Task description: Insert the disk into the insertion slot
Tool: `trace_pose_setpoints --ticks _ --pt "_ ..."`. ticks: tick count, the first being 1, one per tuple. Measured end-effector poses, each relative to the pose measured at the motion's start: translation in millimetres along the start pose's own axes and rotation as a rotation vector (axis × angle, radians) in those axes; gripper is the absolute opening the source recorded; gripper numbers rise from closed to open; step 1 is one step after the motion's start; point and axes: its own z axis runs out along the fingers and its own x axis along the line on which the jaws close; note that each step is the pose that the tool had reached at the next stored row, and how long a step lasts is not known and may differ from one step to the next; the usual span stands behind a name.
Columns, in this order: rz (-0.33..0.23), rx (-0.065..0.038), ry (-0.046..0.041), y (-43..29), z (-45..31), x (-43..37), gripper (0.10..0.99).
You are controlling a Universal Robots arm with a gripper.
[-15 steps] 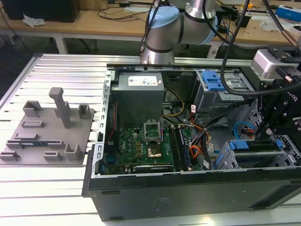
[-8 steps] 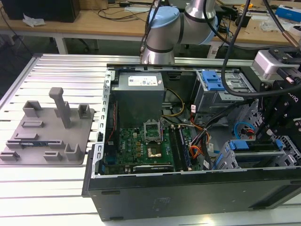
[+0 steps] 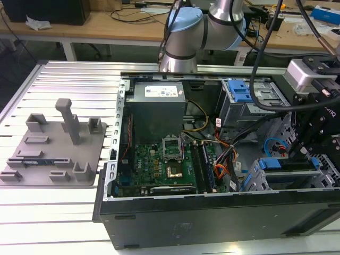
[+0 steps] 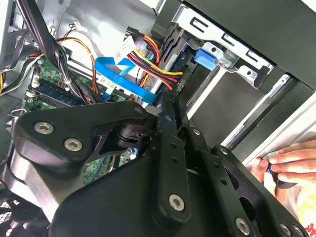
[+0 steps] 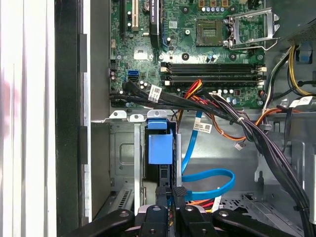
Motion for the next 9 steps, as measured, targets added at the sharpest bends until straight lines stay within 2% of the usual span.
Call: trace_pose_setpoints --ticks 9 --pt "0.0 0.0 -0.0002 -0.2 3.1 -0.1 0.161"
